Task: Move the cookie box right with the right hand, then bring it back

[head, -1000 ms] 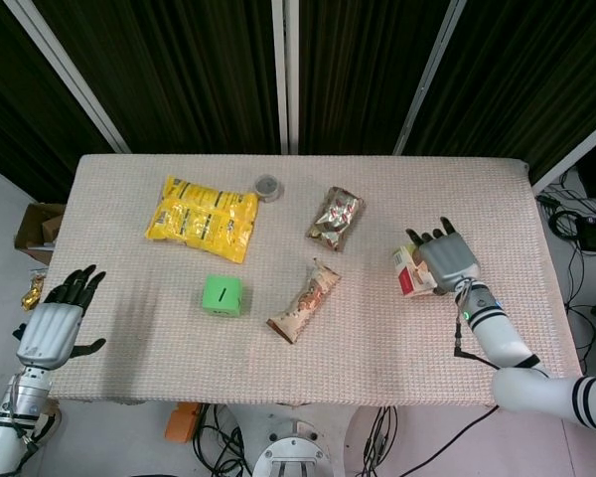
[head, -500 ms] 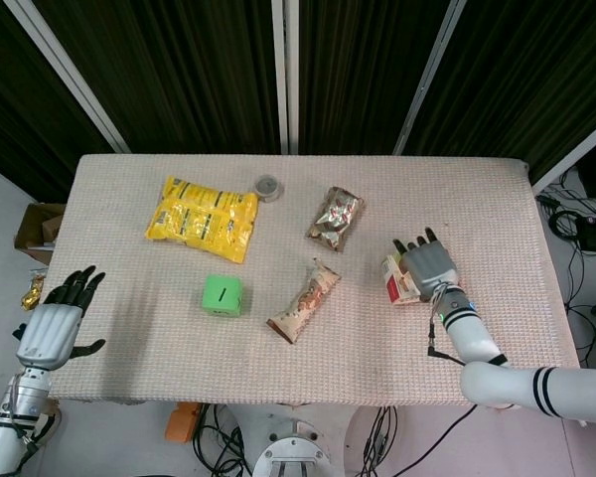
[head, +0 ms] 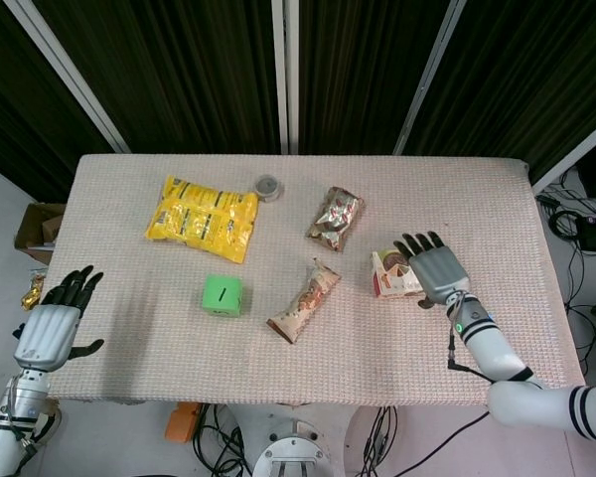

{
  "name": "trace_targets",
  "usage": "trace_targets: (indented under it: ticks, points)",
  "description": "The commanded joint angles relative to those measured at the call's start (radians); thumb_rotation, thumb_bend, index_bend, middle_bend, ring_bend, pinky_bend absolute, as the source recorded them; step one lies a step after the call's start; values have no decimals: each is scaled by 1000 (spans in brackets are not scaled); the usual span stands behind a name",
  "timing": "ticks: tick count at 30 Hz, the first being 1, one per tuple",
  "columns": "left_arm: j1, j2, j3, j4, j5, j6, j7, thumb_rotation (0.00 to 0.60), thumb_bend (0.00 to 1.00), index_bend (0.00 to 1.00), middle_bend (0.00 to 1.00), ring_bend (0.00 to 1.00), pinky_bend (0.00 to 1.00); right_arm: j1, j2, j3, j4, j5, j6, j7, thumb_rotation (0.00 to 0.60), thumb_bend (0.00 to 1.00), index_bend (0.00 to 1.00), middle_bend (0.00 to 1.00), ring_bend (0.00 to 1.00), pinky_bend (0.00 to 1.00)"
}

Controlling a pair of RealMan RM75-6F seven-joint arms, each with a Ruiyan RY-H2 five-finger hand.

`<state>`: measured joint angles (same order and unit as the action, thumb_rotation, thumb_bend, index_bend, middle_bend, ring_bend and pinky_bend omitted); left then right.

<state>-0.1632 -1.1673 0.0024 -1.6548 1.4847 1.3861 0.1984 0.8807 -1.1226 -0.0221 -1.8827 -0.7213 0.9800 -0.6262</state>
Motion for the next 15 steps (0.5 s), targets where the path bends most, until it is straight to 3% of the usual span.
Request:
trace_targets:
  ticks: [1, 4, 7, 11, 15]
  points:
    - [6, -2, 0, 0, 14, 18, 0, 600, 0, 23, 16, 36, 228, -192, 72, -40, -42, -333, 195, 195, 600, 0, 0, 0, 0, 0]
    - [18, -5, 0, 4, 24, 45, 11, 600, 0, 23, 16, 36, 227, -380, 33, -98, 106, -613, 471, 361, 600, 0, 0, 0, 0, 0]
    - [26, -3, 0, 0, 32, 64, 17, 600, 0, 23, 16, 36, 227, -534, -31, -117, 305, -709, 673, 529, 600, 0, 0, 0, 0, 0]
    - [34, -2, -1, -6, 43, 83, 20, 600, 0, 23, 16, 36, 226, -699, -118, -103, 522, -687, 825, 700, 600, 0, 0, 0, 0, 0]
    - [32, 5, -3, -15, 43, 76, 25, 600, 0, 23, 16, 36, 226, -791, -166, -71, 645, -617, 827, 780, 600, 7, 0, 0, 0, 0]
